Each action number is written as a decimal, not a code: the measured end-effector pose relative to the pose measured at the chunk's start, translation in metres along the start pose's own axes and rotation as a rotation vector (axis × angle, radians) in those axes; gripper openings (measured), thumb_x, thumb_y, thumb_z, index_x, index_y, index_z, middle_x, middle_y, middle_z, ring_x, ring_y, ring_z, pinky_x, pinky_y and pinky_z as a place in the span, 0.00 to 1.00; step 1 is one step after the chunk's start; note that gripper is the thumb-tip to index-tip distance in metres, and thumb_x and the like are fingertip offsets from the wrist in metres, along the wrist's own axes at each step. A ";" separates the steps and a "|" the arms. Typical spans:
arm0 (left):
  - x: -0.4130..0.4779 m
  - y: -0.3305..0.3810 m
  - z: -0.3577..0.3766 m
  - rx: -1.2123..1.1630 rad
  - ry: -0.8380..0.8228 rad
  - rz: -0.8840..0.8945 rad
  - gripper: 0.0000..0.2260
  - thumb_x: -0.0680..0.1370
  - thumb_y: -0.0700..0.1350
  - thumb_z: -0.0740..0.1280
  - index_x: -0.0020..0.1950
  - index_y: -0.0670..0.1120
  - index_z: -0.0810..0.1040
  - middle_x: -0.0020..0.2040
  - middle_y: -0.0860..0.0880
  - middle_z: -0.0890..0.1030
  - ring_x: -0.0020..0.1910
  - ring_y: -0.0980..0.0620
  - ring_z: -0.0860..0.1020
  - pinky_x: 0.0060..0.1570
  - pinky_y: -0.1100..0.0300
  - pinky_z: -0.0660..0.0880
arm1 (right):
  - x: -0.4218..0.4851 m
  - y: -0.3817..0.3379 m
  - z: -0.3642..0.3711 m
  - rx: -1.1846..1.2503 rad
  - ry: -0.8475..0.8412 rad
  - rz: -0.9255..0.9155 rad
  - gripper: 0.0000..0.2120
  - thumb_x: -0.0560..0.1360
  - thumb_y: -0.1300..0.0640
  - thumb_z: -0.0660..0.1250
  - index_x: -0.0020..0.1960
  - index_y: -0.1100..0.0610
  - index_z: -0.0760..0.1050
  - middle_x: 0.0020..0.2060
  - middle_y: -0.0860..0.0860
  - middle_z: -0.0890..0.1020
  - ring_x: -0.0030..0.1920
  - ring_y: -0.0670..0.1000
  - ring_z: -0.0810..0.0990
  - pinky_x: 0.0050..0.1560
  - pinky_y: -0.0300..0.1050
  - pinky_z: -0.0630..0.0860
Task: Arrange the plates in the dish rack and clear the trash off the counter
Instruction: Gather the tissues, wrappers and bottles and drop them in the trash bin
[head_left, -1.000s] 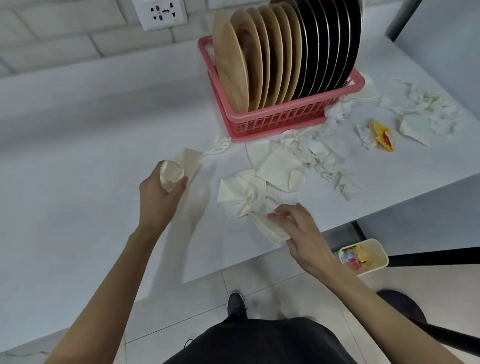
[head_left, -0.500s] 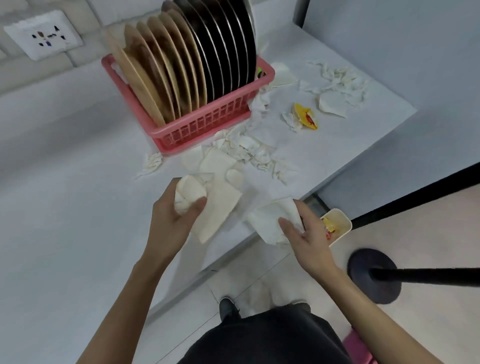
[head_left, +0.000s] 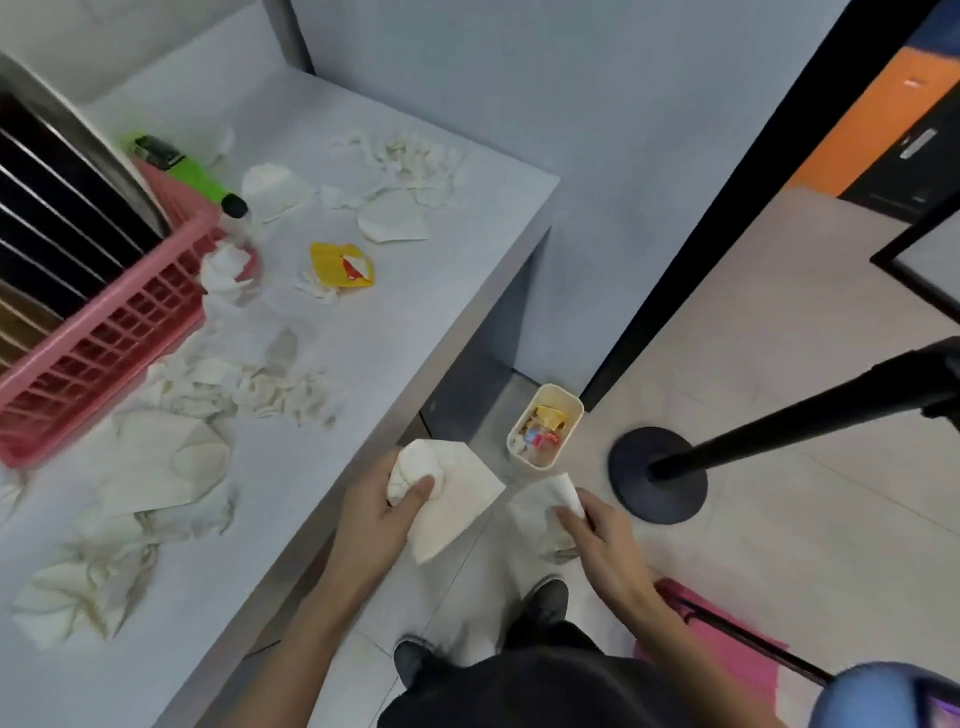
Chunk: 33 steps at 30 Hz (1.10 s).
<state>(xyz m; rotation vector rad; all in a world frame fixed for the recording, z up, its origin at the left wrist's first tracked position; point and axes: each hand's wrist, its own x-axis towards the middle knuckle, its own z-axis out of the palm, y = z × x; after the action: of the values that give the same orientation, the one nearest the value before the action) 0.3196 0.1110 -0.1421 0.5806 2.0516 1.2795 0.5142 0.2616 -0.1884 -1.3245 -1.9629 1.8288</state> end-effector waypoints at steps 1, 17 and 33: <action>0.005 -0.004 0.014 0.038 -0.025 -0.022 0.06 0.78 0.43 0.70 0.51 0.54 0.79 0.46 0.60 0.83 0.46 0.60 0.80 0.42 0.67 0.74 | 0.002 0.009 -0.012 -0.003 0.012 0.043 0.08 0.80 0.64 0.62 0.47 0.58 0.79 0.36 0.48 0.82 0.36 0.41 0.80 0.35 0.36 0.75; 0.213 -0.151 0.206 0.146 -0.198 -0.342 0.14 0.75 0.34 0.72 0.48 0.55 0.77 0.47 0.52 0.83 0.47 0.51 0.81 0.40 0.66 0.75 | 0.155 0.188 -0.072 -0.249 0.018 0.296 0.15 0.80 0.55 0.61 0.35 0.55 0.68 0.29 0.51 0.73 0.31 0.48 0.71 0.36 0.50 0.67; 0.406 -0.411 0.369 0.337 -0.265 -0.300 0.10 0.72 0.35 0.69 0.52 0.44 0.78 0.46 0.48 0.80 0.47 0.45 0.79 0.41 0.61 0.70 | 0.277 0.380 -0.001 -0.220 0.012 0.286 0.19 0.81 0.62 0.61 0.42 0.38 0.69 0.28 0.40 0.76 0.33 0.35 0.75 0.35 0.26 0.66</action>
<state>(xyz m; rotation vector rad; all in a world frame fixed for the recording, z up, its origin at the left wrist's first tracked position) 0.2897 0.4313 -0.7473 0.5323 2.0447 0.6527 0.5341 0.3967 -0.6384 -1.7589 -2.1108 1.7486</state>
